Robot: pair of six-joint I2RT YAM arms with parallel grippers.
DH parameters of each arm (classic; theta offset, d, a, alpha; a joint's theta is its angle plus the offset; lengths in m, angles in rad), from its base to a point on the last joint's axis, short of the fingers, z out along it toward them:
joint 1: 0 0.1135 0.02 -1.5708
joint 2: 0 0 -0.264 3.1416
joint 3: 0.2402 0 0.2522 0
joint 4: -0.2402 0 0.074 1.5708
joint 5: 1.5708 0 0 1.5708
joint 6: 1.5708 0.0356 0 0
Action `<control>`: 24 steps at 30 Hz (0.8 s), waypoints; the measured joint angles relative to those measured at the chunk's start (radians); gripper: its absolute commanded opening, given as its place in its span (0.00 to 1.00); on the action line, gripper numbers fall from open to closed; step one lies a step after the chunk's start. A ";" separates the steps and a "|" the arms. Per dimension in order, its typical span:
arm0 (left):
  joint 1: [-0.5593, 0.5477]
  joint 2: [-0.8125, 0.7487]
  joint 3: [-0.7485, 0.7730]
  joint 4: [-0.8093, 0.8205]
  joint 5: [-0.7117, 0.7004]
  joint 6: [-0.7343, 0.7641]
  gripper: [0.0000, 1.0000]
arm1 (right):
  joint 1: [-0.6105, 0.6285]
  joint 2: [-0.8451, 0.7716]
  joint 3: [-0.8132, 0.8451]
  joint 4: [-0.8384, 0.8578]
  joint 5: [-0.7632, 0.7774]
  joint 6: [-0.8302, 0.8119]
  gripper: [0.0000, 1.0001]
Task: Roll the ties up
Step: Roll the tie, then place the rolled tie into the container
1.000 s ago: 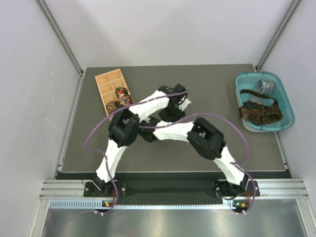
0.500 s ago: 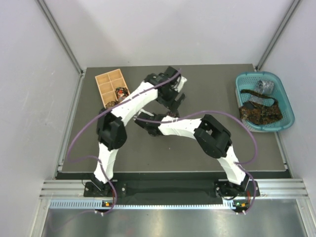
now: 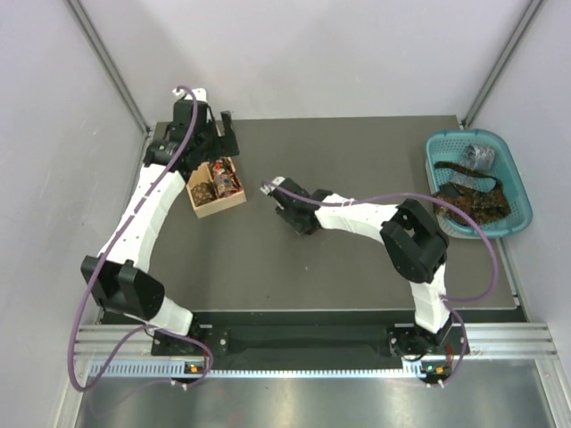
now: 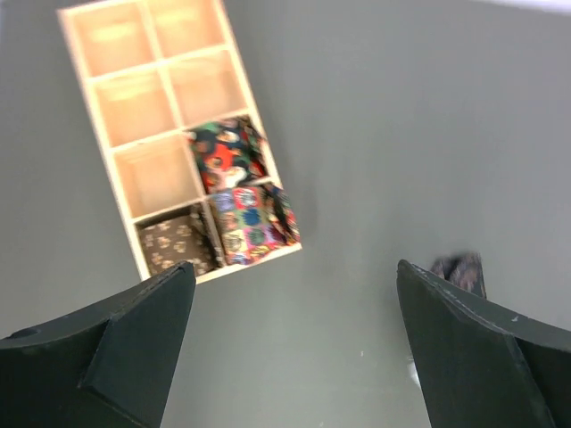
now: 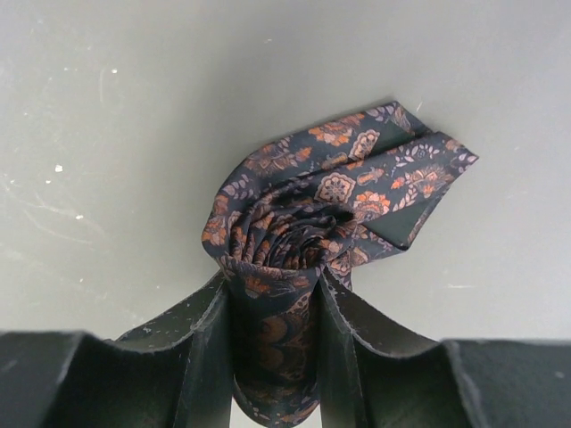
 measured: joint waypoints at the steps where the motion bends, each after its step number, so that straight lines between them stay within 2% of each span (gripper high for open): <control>1: 0.007 -0.017 -0.015 0.011 -0.011 -0.011 0.99 | -0.014 -0.007 -0.006 0.005 -0.027 0.013 0.02; 7: 0.118 -0.084 -0.117 0.037 -0.029 -0.065 0.99 | -0.084 -0.035 -0.026 0.018 -0.148 0.073 0.03; 11: 0.225 -0.089 -0.153 0.041 -0.016 -0.082 0.99 | -0.124 -0.048 -0.043 0.033 -0.219 0.108 0.04; 15: 0.285 -0.082 -0.170 0.039 -0.011 -0.082 0.98 | -0.164 -0.057 -0.060 0.051 -0.291 0.141 0.04; 17: 0.293 -0.068 -0.170 0.041 -0.010 -0.082 0.96 | -0.176 -0.058 -0.063 0.056 -0.314 0.152 0.04; 21: 0.298 0.000 -0.170 0.052 -0.002 -0.084 0.83 | -0.180 -0.069 -0.085 0.081 -0.327 0.163 0.04; 24: 0.304 0.075 -0.183 0.093 0.006 -0.093 0.79 | -0.183 -0.084 -0.114 0.115 -0.330 0.167 0.04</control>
